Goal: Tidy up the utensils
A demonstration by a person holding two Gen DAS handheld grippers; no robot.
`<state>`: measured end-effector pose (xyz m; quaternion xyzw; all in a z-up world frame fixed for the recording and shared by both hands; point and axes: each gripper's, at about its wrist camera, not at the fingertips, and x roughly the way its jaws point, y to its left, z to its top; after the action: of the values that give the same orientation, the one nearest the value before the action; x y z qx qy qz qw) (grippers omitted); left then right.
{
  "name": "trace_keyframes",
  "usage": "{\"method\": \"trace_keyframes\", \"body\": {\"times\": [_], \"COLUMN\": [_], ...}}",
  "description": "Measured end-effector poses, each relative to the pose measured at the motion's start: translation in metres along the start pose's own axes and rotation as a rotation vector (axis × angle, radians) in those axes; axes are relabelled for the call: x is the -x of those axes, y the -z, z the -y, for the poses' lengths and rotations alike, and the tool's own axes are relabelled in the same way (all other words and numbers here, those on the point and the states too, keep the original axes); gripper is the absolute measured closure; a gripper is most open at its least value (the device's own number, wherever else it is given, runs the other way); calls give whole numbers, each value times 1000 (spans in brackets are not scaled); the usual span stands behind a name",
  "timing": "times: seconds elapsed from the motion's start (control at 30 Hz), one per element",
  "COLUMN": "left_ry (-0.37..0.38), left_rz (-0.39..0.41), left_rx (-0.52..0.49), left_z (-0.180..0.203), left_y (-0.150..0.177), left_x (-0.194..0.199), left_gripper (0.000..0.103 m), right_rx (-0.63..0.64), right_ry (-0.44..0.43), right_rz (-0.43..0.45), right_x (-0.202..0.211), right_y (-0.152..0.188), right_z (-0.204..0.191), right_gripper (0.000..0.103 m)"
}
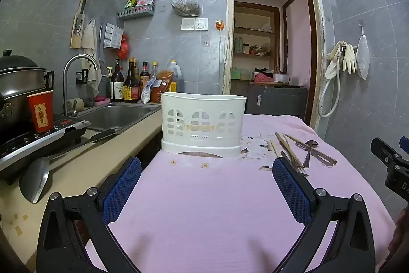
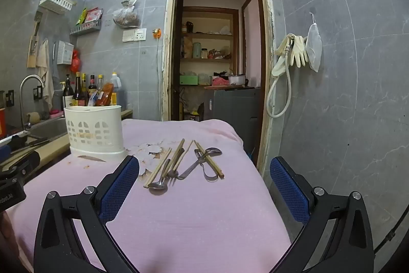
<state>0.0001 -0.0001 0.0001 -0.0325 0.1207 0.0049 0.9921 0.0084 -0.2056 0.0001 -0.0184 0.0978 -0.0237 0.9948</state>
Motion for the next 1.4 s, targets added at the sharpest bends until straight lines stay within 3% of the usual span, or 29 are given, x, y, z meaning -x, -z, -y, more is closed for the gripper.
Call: {"method": "trace_keyframes", "body": {"times": [1.4], "left_ry": [-3], "left_rz": [-11], "left_rx": [11], "left_z": [-1], "left_y": [-3], "left_x": [-1], "left_gripper": [2], "right_rx": [2], "right_ry": [2], "right_rz": [4], "right_x": [3], "right_y": [-2], "right_z": [2], "right_gripper": [0]}}
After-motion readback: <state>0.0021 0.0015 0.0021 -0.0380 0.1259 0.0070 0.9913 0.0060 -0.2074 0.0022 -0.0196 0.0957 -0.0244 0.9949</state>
